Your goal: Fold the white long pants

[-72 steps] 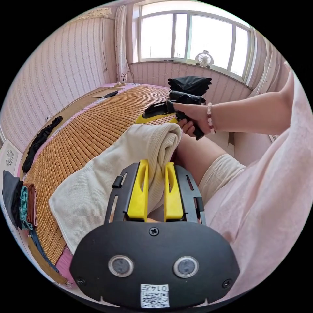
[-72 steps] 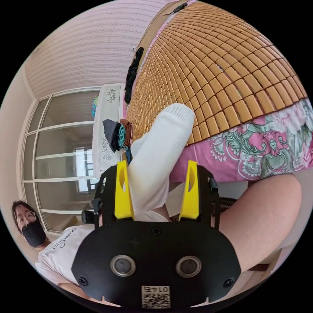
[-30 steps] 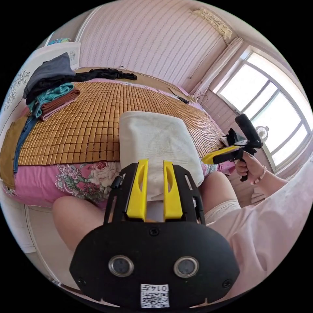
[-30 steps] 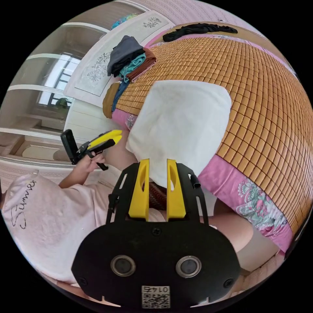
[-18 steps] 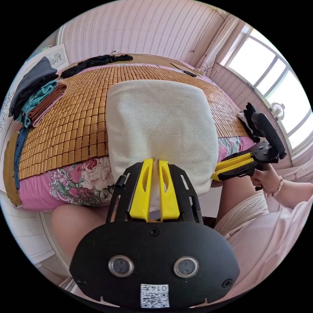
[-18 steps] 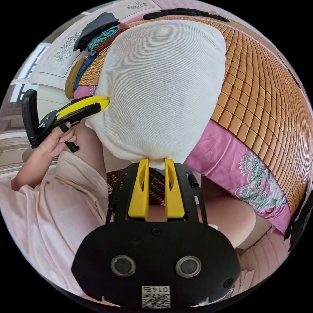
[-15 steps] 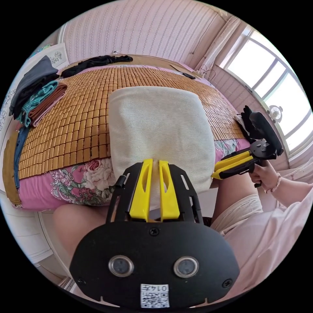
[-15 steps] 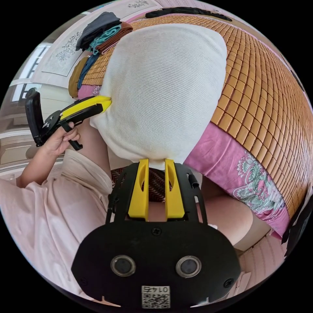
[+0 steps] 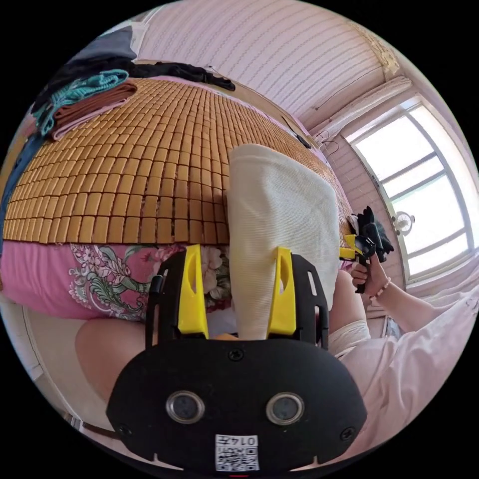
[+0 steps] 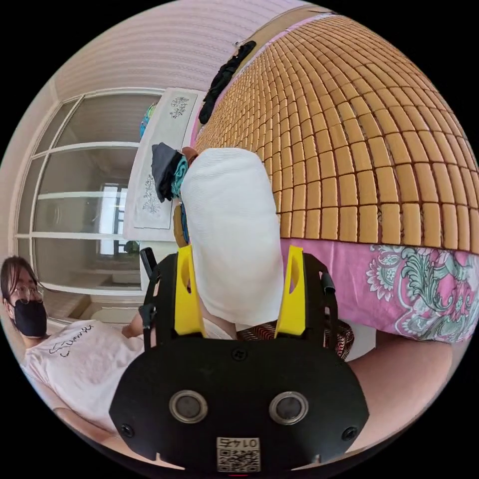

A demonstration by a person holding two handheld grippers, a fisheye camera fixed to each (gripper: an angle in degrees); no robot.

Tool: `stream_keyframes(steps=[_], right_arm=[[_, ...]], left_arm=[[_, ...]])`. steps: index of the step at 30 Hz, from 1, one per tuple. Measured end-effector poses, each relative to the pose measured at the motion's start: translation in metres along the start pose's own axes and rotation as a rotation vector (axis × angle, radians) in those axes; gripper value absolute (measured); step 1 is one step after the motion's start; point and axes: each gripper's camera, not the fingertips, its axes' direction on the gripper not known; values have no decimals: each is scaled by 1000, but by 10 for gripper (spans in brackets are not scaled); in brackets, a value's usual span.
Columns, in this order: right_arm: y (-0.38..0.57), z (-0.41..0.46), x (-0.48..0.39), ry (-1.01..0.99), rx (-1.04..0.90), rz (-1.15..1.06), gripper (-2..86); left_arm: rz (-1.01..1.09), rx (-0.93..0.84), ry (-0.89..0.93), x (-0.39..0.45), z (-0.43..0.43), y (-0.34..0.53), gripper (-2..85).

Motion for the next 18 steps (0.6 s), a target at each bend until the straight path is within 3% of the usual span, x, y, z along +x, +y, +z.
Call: stream_keyframes(steps=[4, 12, 14, 18], right_arm=[[-6, 16, 23, -69, -108, -4, 236], [-12, -14, 62, -67, -199, 35, 174], [-8, -25, 85, -135, -189, 72, 153], [0, -40, 107, -203, -180, 93, 136]], left_arm=[[-23, -87, 124, -15, 39, -16, 211], [55, -142, 173, -14, 79, -36, 195], [109, -230, 295, 2, 99, -40, 183], [168, -193, 191, 21, 113, -44, 199]])
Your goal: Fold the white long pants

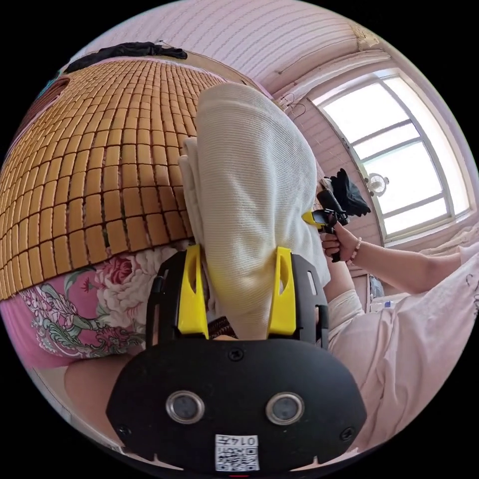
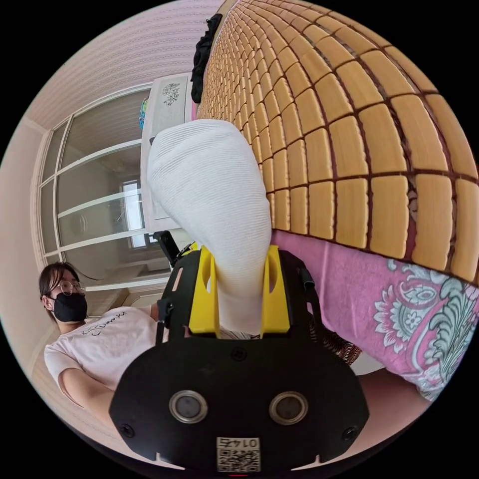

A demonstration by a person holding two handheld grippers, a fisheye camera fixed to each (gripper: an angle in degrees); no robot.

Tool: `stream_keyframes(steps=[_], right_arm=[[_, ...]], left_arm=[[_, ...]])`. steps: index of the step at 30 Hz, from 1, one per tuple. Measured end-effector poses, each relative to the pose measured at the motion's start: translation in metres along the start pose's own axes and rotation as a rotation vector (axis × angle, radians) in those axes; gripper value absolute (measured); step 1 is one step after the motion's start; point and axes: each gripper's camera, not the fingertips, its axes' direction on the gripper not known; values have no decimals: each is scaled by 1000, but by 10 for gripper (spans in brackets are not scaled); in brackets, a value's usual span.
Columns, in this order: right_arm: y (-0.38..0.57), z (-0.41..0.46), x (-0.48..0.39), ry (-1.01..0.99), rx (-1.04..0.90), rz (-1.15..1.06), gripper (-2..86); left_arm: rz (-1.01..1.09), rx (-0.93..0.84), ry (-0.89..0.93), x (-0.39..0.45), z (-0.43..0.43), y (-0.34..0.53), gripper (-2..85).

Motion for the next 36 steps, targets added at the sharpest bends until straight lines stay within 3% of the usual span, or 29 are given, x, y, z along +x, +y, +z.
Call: stream_keyframes(steps=[4, 8, 12, 21, 30, 36], right_arm=[[10, -15, 8, -6, -9, 1, 135], [24, -30, 16, -32, -6, 18, 137], [40, -39, 11, -23, -11, 13, 138], [113, -70, -50, 83, -21, -217, 122], [207, -191, -109, 195, 98, -380, 118], [285, -360, -144, 345, 271, -302, 121]], left_arm=[[-46, 22, 5, -5, 9, -6, 207], [-74, 12, 152, -11, 29, -17, 157], [-91, 36, 182, -10, 34, -21, 125], [-73, 120, 241, 39, 42, -8, 108], [121, 119, 348, 178, 84, -91, 107], [333, 24, 501, 355, 178, -227, 108]])
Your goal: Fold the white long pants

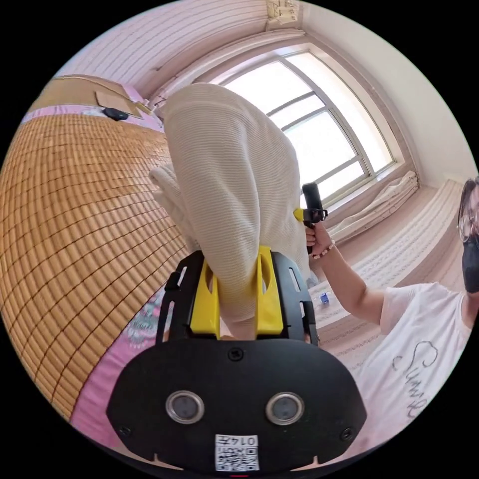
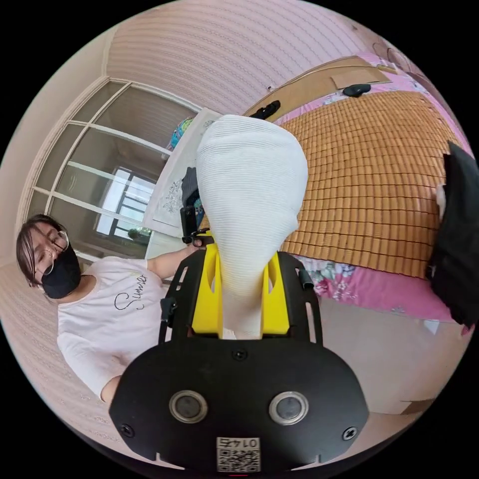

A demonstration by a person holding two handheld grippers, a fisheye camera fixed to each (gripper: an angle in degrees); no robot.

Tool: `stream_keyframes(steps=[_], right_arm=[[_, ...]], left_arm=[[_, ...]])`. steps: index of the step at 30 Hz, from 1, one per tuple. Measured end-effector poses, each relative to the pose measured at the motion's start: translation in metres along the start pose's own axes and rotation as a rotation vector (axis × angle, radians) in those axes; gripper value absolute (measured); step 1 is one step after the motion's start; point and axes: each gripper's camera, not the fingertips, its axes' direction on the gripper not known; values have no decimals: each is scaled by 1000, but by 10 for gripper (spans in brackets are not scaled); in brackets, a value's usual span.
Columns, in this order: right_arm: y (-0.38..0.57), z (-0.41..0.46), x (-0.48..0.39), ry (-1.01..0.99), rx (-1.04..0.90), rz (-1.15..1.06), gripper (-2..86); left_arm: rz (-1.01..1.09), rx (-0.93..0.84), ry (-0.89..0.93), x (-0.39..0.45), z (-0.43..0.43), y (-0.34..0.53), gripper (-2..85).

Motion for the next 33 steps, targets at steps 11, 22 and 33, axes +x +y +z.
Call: stream_keyframes(steps=[11, 22, 33], right_arm=[[18, -220, 104, 830, 139, 672, 193], [87, -160, 59, 930, 471, 498, 193], [255, 5, -144, 927, 850, 180, 166]], left_arm=[[75, -229, -191, 82, 370, -221, 132], [405, -194, -375, 158, 350, -223, 135], [599, -108, -775, 214, 52, 16, 120]])
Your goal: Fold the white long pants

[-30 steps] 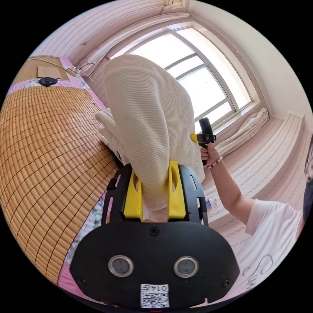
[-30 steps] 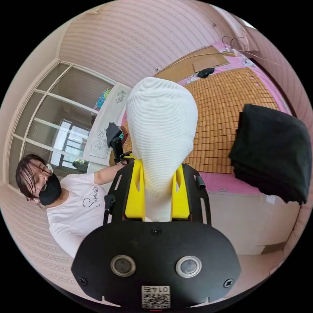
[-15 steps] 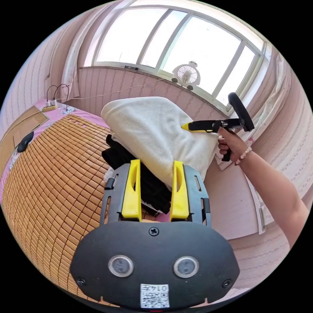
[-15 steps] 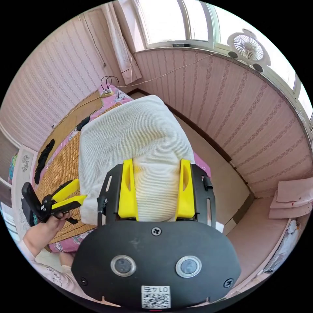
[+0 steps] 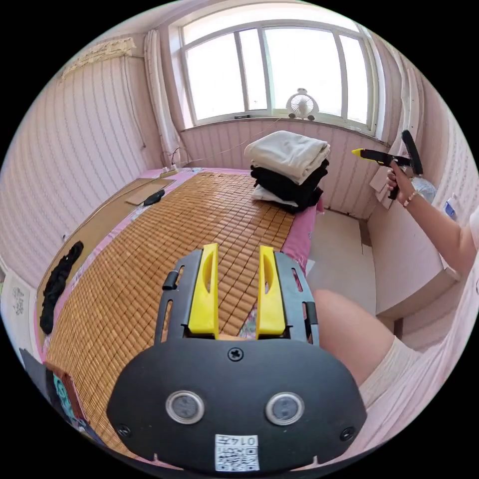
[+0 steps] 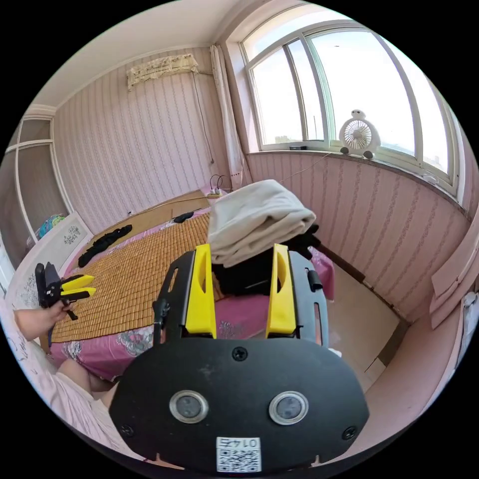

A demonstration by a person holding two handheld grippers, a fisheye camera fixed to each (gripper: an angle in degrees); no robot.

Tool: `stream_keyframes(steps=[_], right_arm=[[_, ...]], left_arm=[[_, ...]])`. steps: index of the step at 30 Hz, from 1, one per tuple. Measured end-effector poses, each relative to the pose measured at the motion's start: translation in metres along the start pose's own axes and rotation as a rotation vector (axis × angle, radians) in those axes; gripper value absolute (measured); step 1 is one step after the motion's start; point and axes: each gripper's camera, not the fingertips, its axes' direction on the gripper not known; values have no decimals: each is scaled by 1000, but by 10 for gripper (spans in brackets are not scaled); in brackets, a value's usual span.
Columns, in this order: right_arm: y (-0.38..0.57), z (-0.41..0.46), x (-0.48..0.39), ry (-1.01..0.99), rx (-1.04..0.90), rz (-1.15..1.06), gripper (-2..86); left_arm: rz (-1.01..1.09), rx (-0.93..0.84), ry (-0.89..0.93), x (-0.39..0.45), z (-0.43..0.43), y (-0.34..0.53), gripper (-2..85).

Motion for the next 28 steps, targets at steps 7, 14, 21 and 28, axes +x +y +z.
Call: stream_keyframes(steps=[7, 14, 21, 28], right_arm=[[188, 4, -188, -247, -413, -100, 151], [191, 31, -403, -491, -624, -570, 165], [181, 44, -610, -643, -487, -803, 168], [218, 70, -860, -902, -531, -1100, 180]], left_arm=[[-348, -80, -270, -20, -177, 194, 115], [-659, 124, -396, -65, -313, 328, 119], [-913, 139, -602, -112, -430, 485, 121], [-1204, 31, -814, -156, -534, 654, 122]])
